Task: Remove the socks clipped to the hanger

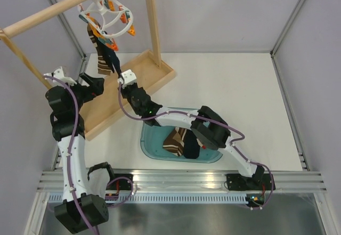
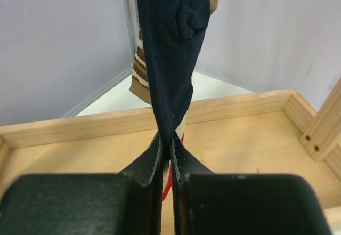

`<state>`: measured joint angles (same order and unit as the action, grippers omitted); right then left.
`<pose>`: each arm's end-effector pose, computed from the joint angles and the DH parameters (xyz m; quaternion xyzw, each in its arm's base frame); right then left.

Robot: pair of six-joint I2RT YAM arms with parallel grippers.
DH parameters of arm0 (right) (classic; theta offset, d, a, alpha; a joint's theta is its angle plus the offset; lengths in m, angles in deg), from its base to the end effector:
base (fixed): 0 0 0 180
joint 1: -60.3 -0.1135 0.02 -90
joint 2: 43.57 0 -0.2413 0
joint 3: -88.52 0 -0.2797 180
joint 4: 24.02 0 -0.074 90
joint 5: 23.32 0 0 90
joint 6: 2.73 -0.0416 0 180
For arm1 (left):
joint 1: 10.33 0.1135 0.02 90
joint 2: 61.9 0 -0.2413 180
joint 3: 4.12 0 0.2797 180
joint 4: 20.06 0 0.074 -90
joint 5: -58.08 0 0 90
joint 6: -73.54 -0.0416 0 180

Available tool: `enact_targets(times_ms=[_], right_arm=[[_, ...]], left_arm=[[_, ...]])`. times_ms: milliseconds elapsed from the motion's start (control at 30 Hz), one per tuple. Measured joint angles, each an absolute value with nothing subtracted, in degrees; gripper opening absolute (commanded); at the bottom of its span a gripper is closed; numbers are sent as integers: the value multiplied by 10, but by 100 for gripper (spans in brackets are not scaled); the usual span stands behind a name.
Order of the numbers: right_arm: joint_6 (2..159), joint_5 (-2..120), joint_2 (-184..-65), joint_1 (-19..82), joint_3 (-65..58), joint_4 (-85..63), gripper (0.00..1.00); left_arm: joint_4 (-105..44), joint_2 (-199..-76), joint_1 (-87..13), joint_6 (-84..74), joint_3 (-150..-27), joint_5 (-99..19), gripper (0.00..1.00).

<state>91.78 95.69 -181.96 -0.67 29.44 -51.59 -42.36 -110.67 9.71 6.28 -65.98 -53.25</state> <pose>0.2971 0.4937 0.2091 -0.1747 0.6267 0.2094 0.7300 0.2351 0.0696 0.3403 -0.1613 0.7406 -0.1559 0.6334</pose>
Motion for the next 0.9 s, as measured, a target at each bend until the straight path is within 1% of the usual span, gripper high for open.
enact_targets(times_ms=[200,500,900], right_arm=[[919,952,-1732,-7,213,-519,2],[915,934,-1629,-7,156,-508,2],[904,931,-1588,-7,76,-498,1]], left_arm=[[-401,-1103,75,62,-658,-581,100],[-385,-1099,7,62,-658,-607,100],[-383,-1156,-2,76,-723,-584,100]])
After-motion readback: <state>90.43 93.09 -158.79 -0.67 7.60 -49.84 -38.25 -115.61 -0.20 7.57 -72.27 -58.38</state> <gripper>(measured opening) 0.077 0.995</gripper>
